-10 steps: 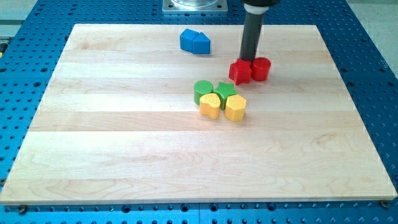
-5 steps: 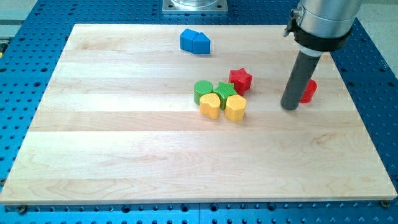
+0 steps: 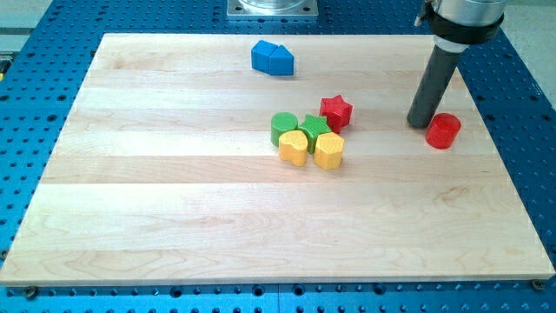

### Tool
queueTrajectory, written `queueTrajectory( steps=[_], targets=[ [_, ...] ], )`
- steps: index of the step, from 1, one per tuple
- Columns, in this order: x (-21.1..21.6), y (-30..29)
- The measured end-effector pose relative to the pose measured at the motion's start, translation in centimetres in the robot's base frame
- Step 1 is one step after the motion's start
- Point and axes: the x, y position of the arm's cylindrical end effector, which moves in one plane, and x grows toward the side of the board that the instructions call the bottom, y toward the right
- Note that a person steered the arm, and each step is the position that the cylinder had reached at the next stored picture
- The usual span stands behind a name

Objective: Move red circle at bottom right corner of the board

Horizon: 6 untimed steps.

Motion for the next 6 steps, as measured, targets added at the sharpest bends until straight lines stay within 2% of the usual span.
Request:
queueTrajectory(
  steps=[1,2,3,4,5,6],
  targets=[
    [2.6,2.3],
    [2.0,4.9],
    [7.3,3.8],
    [15.3,-0.1],
    [12.2,-2.6],
    [12.8,-7.9]
  ],
)
